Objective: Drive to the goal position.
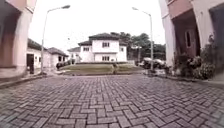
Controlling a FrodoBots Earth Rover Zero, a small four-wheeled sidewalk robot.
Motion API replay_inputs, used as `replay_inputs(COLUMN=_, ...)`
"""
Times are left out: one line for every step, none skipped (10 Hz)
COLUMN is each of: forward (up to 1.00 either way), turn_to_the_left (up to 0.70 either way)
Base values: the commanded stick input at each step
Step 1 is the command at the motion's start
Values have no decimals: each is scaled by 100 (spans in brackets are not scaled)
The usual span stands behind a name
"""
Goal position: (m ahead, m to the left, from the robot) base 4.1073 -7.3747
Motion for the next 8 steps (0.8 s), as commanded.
replay_inputs(forward=69, turn_to_the_left=3)
replay_inputs(forward=69, turn_to_the_left=3)
replay_inputs(forward=69, turn_to_the_left=3)
replay_inputs(forward=69, turn_to_the_left=3)
replay_inputs(forward=69, turn_to_the_left=3)
replay_inputs(forward=69, turn_to_the_left=3)
replay_inputs(forward=69, turn_to_the_left=3)
replay_inputs(forward=69, turn_to_the_left=3)
